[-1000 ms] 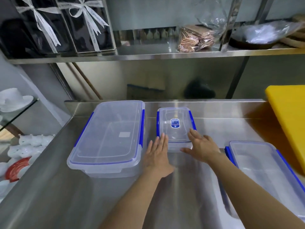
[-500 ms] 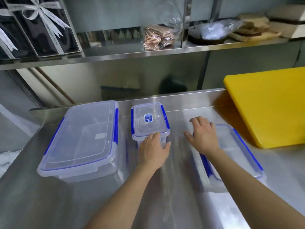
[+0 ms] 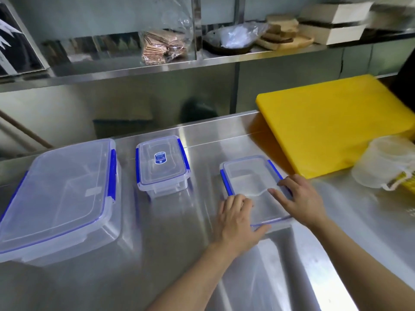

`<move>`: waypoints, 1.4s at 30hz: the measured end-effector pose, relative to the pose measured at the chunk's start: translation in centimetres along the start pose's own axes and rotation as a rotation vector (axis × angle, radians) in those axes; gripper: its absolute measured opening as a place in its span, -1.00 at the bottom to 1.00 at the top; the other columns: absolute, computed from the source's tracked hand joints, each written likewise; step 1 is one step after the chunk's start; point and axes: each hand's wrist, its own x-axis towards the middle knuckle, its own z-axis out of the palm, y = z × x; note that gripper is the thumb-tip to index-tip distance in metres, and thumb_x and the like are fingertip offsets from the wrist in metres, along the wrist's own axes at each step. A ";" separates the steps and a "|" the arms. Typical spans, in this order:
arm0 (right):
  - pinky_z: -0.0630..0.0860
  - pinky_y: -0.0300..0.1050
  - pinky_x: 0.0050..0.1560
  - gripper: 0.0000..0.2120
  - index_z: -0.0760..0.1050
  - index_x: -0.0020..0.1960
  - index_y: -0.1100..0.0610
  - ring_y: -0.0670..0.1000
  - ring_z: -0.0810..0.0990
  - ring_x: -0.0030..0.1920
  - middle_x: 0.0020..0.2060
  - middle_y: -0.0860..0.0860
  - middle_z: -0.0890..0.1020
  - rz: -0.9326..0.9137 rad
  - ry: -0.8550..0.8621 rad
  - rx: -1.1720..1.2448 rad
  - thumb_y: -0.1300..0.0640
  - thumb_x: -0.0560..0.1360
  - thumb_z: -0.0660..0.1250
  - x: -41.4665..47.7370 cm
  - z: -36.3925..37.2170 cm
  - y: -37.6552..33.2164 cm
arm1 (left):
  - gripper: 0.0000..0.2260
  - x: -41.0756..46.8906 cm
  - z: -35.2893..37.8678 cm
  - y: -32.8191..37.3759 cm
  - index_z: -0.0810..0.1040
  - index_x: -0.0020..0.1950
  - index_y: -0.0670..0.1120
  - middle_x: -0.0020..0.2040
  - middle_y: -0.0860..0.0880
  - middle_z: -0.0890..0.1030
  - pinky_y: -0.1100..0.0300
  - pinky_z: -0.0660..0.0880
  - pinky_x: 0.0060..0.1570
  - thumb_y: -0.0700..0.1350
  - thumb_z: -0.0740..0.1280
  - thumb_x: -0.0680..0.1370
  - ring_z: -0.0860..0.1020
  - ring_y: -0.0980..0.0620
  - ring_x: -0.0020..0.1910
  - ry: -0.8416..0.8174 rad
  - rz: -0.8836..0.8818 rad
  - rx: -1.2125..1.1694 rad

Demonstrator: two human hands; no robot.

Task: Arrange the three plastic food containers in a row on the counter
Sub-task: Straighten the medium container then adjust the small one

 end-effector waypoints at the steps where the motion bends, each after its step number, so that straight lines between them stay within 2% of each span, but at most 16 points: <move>1: 0.45 -0.06 -0.03 -0.58 0.56 0.06 0.14 0.12 0.54 0.07 0.02 0.07 0.56 -0.001 -0.043 0.035 -0.18 0.42 0.31 -0.1 -0.3 0.1 | -0.56 -0.1 0.0 -0.1 0.52 -0.07 -0.06 -0.10 -0.02 0.57 0.10 0.46 -0.08 0.28 0.25 0.32 0.54 -0.07 -0.07 -0.002 0.021 0.027; 4: 0.30 -0.17 0.24 -0.39 0.41 0.34 0.09 -0.01 0.38 0.33 0.33 0.00 0.39 0.001 -0.264 0.157 -0.18 0.38 0.37 -0.1 -1.2 0.9 | -0.47 -0.3 -0.2 -0.6 0.54 0.01 -0.06 -0.04 0.00 0.61 0.13 0.51 -0.04 0.35 0.21 0.35 0.55 -0.04 -0.07 -0.033 0.081 0.107; 6: 0.16 -0.16 0.39 -0.06 0.14 0.48 0.00 -0.02 0.19 0.45 0.50 -0.05 0.12 0.012 -0.525 0.168 -0.32 0.24 0.41 0.3 -2.1 1.7 | -0.42 -0.5 -0.1 -0.9 0.56 0.08 -0.08 0.01 0.00 0.64 0.17 0.52 0.02 0.36 0.18 0.37 0.57 -0.01 -0.05 -0.050 0.113 0.139; 8: 0.13 -0.04 0.47 0.22 -0.15 0.50 -0.12 0.04 0.10 0.50 0.53 -0.13 -0.14 -0.035 -0.703 0.036 -0.52 0.03 0.34 0.4 -2.4 2.3 | -0.42 -0.8 0.2 -1.0 0.58 0.12 -0.09 0.05 0.00 0.65 0.19 0.52 0.05 0.34 0.18 0.40 0.59 0.01 0.00 -0.051 0.118 0.133; 9: 0.13 0.01 0.47 0.24 -0.23 0.49 -0.14 0.06 0.09 0.50 0.52 -0.15 -0.20 -0.068 -0.722 -0.015 -0.52 0.03 0.34 0.4 -2.2 2.6 | -0.42 -0.8 0.3 -1.1 0.58 0.13 -0.10 0.07 0.00 0.65 0.19 0.50 0.06 0.34 0.19 0.41 0.59 0.01 0.03 -0.048 0.112 0.117; 11: 0.14 0.03 0.45 0.19 -0.25 0.49 -0.14 0.05 0.09 0.50 0.52 -0.15 -0.22 -0.122 -0.680 -0.034 -0.45 0.11 0.38 0.4 -1.6 2.9 | -0.43 -0.8 0.6 -1.4 0.59 0.14 -0.11 0.09 -0.01 0.66 0.20 0.51 0.08 0.32 0.23 0.41 0.59 0.01 0.07 -0.046 0.093 0.079; 14: 0.14 0.00 0.41 0.21 -0.23 0.49 -0.13 0.02 0.08 0.51 0.52 -0.15 -0.20 -0.146 -0.631 0.007 -0.51 0.07 0.32 1.1 -0.9 2.7 | -0.43 -0.2 0.7 -2.1 0.59 0.17 -0.13 0.13 -0.04 0.65 0.16 0.54 0.10 0.28 0.25 0.41 0.58 -0.01 0.12 -0.042 0.062 0.066; 17: 0.09 0.01 0.40 0.11 -0.25 0.49 -0.10 0.02 0.04 0.52 0.53 -0.11 -0.22 -0.137 -0.636 -0.019 -0.31 0.24 0.42 2.6 -0.1 1.9 | -0.43 0.9 0.3 -3.1 0.56 0.22 -0.13 0.19 -0.05 0.63 0.08 0.51 0.18 0.26 0.21 0.42 0.57 -0.02 0.19 -0.066 0.009 0.078; 19: 0.08 0.03 0.41 0.07 -0.29 0.49 -0.10 0.04 0.04 0.52 0.53 -0.10 -0.24 -0.141 -0.642 -0.041 -0.27 0.29 0.41 4.1 0.7 1.0 | -0.41 1.8 0.1 -3.9 0.53 0.26 -0.14 0.24 -0.07 0.59 -0.01 0.44 0.24 0.25 0.17 0.43 0.54 -0.04 0.25 -0.084 -0.039 0.094; 22: 0.10 0.06 0.41 0.06 -0.34 0.47 -0.11 0.10 0.06 0.51 0.52 -0.08 -0.27 -0.145 -0.663 -0.053 -0.30 0.31 0.37 6.7 2.1 0.0 | -0.37 3.4 -0.4 -5.1 0.36 0.41 -0.12 0.42 -0.05 0.41 0.02 0.19 0.40 0.24 0.08 0.47 0.35 -0.02 0.42 -0.094 -0.091 0.103; 24: 0.12 0.06 0.41 0.03 -0.36 0.46 -0.12 0.16 0.11 0.48 0.52 -0.06 -0.30 -0.146 -0.688 -0.069 -0.31 0.34 0.33 8.5 2.8 -0.7 | -0.41 4.6 -0.6 -6.1 0.19 0.49 -0.08 0.52 0.01 0.21 0.11 0.04 0.46 0.20 0.12 0.54 0.14 0.05 0.51 -0.140 -0.131 0.115; 26: 0.13 0.04 0.41 -0.01 -0.36 0.47 -0.12 0.21 0.17 0.45 0.52 -0.03 -0.29 -0.155 -0.698 -0.105 -0.31 0.37 0.29 10.1 3.4 -1.5 | -0.42 5.8 -0.7 -6.9 0.10 0.51 -0.05 0.55 0.04 0.11 0.15 -0.02 0.48 0.12 0.17 0.57 0.04 0.09 0.53 -0.169 -0.180 0.129; 31: 0.17 -0.01 0.40 -0.10 -0.26 0.50 -0.04 0.22 0.22 0.41 0.53 0.06 -0.22 -0.171 -0.634 -0.134 -0.24 0.44 0.27 12.7 4.9 -3.2 | -0.43 8.9 -0.8 -8.4 0.06 0.52 -0.02 0.57 0.03 0.03 0.11 0.08 0.46 0.06 0.20 0.58 -0.01 0.06 0.53 -0.221 -0.329 0.062; 35: 0.22 -0.02 0.38 -0.16 -0.19 0.50 -0.04 0.20 0.24 0.40 0.54 0.05 -0.14 -0.196 -0.577 -0.153 -0.20 0.45 0.27 14.0 5.4 -3.8 | -0.41 10.3 -0.4 -8.7 0.04 0.52 0.10 0.57 -0.06 -0.09 -0.05 0.27 0.39 0.13 0.21 0.56 0.05 -0.11 0.52 -0.233 -0.519 0.000; 39: 0.09 -0.02 0.42 -0.18 -0.13 0.51 0.03 0.13 0.15 0.46 0.54 0.06 -0.05 -0.274 -0.522 -0.209 -0.16 0.46 0.28 14.4 4.6 -3.7 | -0.40 10.9 0.1 -8.6 0.08 0.51 0.09 0.57 -0.07 -0.03 -0.06 0.29 0.38 0.10 0.26 0.54 0.14 -0.12 0.50 -0.202 -0.551 -0.085; 42: 0.03 -0.03 0.42 -0.17 -0.18 0.52 0.07 0.09 0.03 0.51 0.54 0.05 -0.10 -0.259 -0.531 -0.188 -0.12 0.48 0.27 14.2 3.8 -2.8 | -0.41 11.3 0.6 -7.6 0.13 0.51 0.04 0.57 -0.07 -0.04 0.03 0.25 0.40 0.05 0.29 0.54 0.16 -0.09 0.50 -0.169 -0.538 -0.179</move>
